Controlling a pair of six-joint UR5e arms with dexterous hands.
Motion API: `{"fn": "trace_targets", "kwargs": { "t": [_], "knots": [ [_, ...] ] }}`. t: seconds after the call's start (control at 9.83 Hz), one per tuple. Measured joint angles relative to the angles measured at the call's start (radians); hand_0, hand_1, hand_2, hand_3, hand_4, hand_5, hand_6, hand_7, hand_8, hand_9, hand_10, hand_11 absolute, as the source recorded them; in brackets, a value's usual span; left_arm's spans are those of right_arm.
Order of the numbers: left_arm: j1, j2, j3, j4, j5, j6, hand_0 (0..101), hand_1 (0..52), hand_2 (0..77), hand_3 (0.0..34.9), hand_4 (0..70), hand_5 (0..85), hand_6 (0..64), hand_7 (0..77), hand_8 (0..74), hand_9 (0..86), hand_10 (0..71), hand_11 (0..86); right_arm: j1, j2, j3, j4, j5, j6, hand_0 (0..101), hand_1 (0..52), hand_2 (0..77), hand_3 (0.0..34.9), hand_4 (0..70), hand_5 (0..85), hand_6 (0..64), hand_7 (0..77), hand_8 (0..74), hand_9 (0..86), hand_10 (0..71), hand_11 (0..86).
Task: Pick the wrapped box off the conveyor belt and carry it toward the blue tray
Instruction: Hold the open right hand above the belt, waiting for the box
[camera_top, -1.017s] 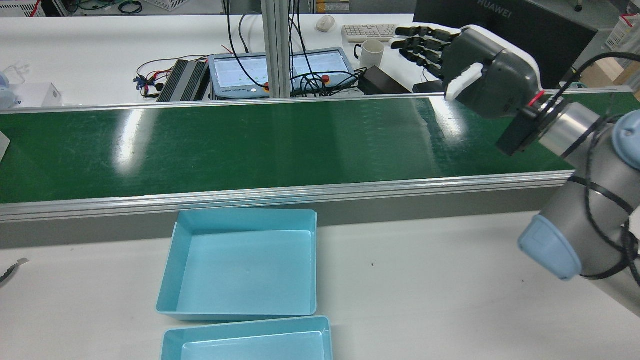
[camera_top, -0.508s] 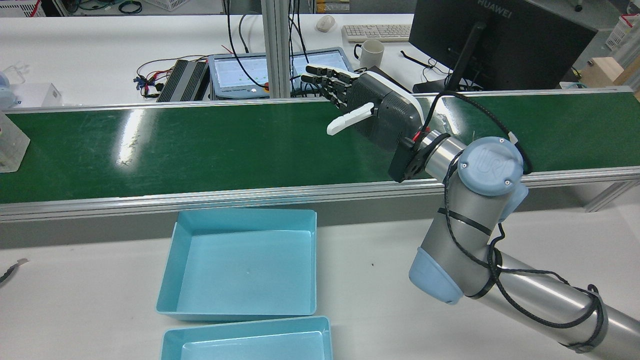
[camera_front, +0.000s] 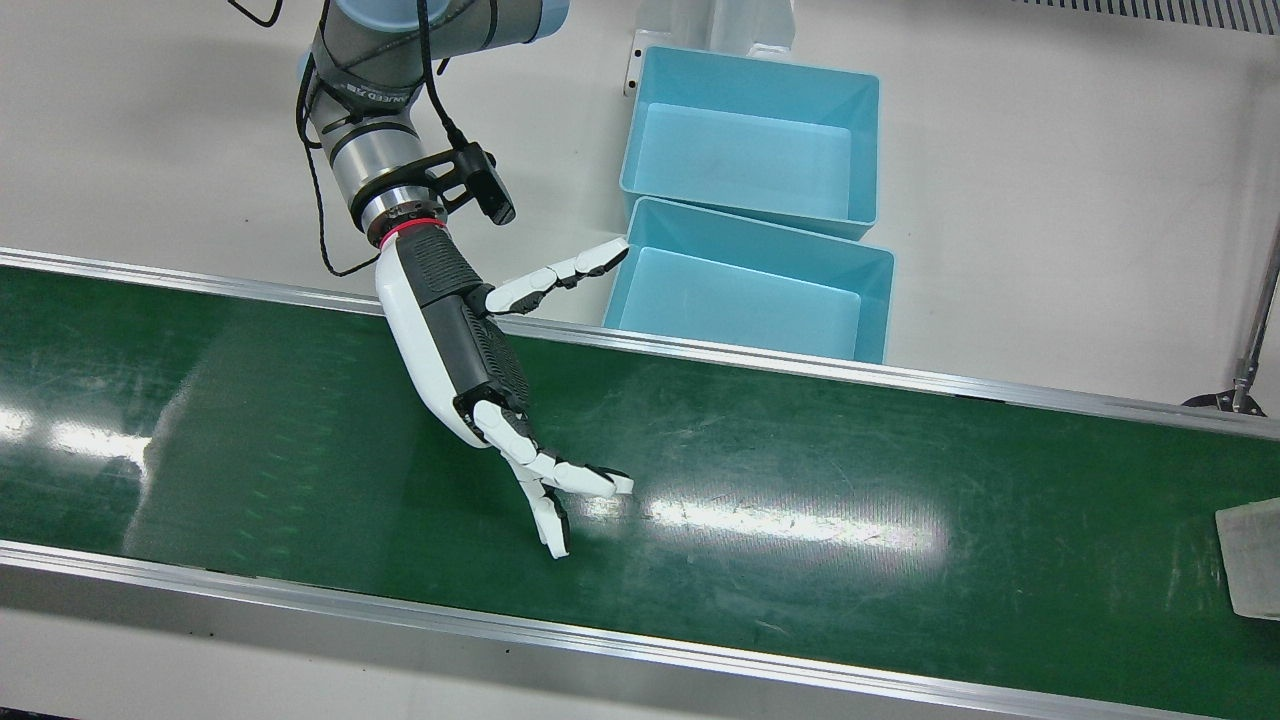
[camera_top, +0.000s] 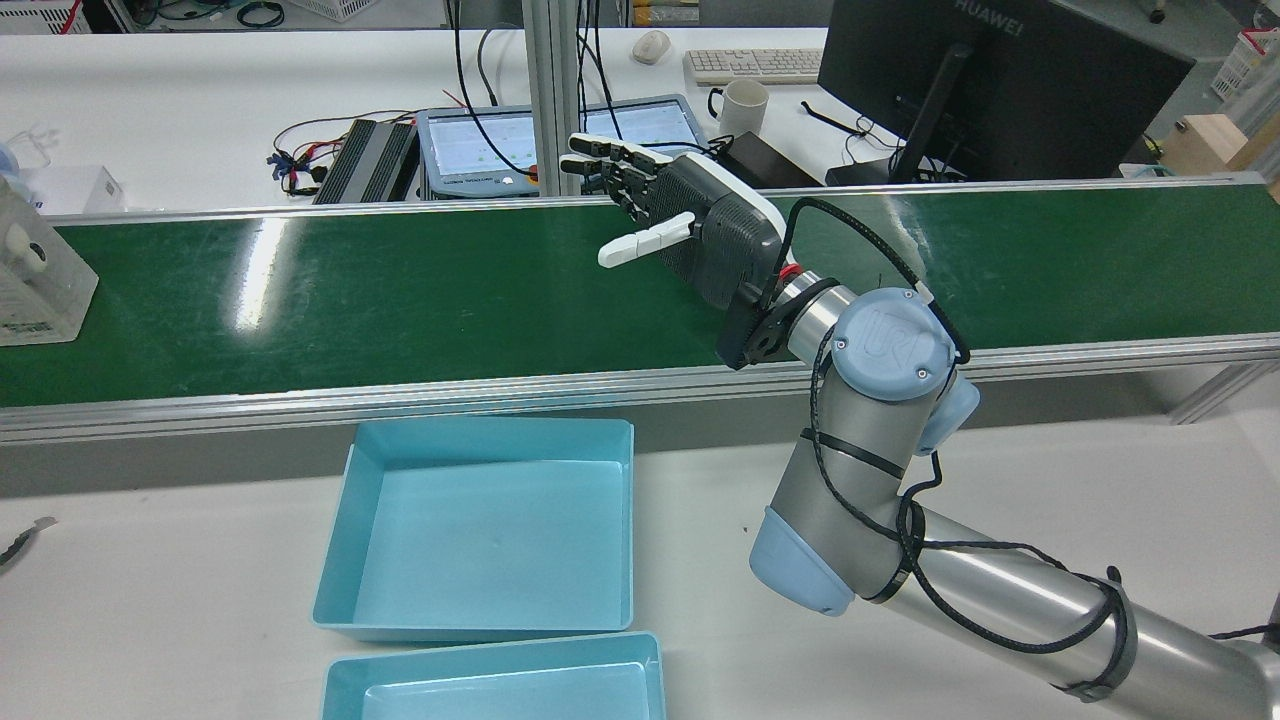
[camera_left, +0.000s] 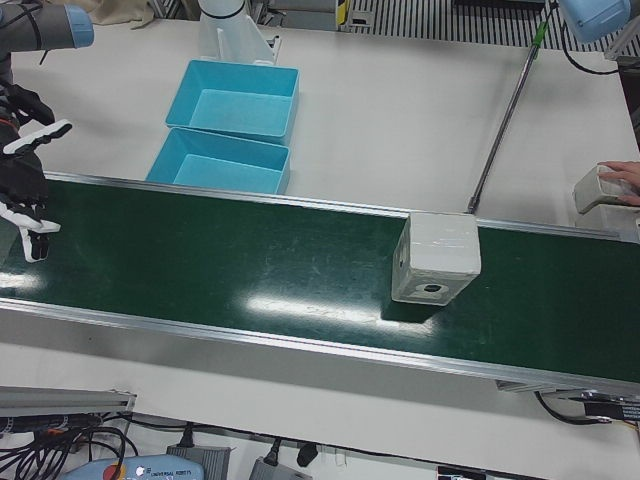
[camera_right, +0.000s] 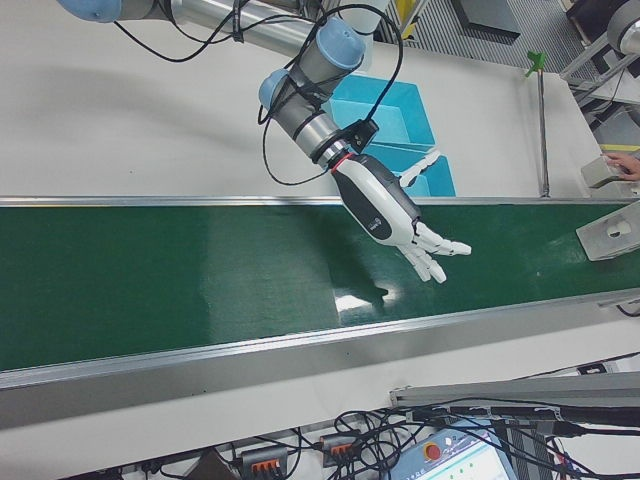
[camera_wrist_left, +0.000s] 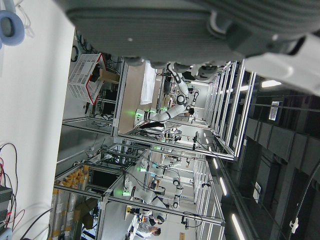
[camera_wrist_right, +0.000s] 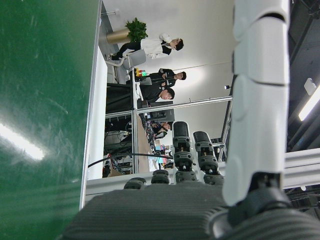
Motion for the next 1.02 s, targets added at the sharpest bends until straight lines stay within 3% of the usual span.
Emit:
{"fn": "trace_targets", "kwargs": {
  "t": [0.1,0.2,0.61,0.71,0.81,0.92,1.02],
  "knots": [
    [0.000,0.000,0.000,0.000,0.000,0.000,0,0.0,1.1,0.0,0.0,1.1,0.5,0.5,1.1,0.5,0.0,0.5,0.009,0.006,-0.015,0.000,0.002,-0.013,50,10.9,6.5,0.5,13.1,13.6,10.4,20.2,0.5,3.8,0.0,1.1],
    [0.000,0.000,0.000,0.000,0.000,0.000,0,0.0,0.5,0.0,0.0,1.1,0.5,0.5,1.1,0.5,0.5,0.5,0.017,0.019,-0.037,0.000,0.002,-0.025,49,12.5,3.8,0.5,15.8,14.7,10.4,21.8,1.6,3.8,0.0,1.1],
    [0.000,0.000,0.000,0.000,0.000,0.000,0,0.0,0.5,0.0,0.0,1.1,0.5,0.5,1.1,0.5,0.5,0.5,0.029,0.064,-0.085,0.014,-0.018,-0.070,49,13.6,3.8,0.7,13.6,14.7,10.4,20.7,2.7,4.9,0.0,1.1],
    [0.000,0.000,0.000,0.000,0.000,0.000,0,0.0,0.5,0.0,0.0,1.1,0.5,0.5,1.1,0.5,0.0,0.5,0.032,0.061,-0.091,0.034,-0.017,-0.069,49,15.8,4.9,0.6,9.3,12.5,5.5,8.7,1.6,4.9,0.0,1.1],
    [0.000,0.000,0.000,0.000,0.000,0.000,0,0.0,0.5,0.0,0.0,1.1,0.5,0.5,1.1,0.5,0.5,0.5,0.034,0.058,-0.095,0.054,-0.014,-0.065,49,15.8,4.9,0.6,9.3,12.5,5.5,8.7,0.0,1.6,0.0,1.1],
    [0.000,0.000,0.000,0.000,0.000,0.000,0,0.0,0.5,0.0,0.0,1.1,0.5,0.5,1.1,0.5,0.5,0.5,0.036,0.058,-0.101,0.068,-0.001,-0.062,47,11.5,6.5,0.6,12.0,13.1,8.7,16.9,1.6,4.4,0.0,1.1],
    [0.000,0.000,0.000,0.000,0.000,0.000,0,0.0,0.5,0.0,0.0,1.1,0.5,0.5,0.5,0.5,0.5,0.5,0.036,0.057,-0.115,0.079,0.012,-0.053,47,11.5,6.5,0.6,12.0,13.1,8.7,16.9,1.6,4.4,0.0,1.1]
  ]
}}
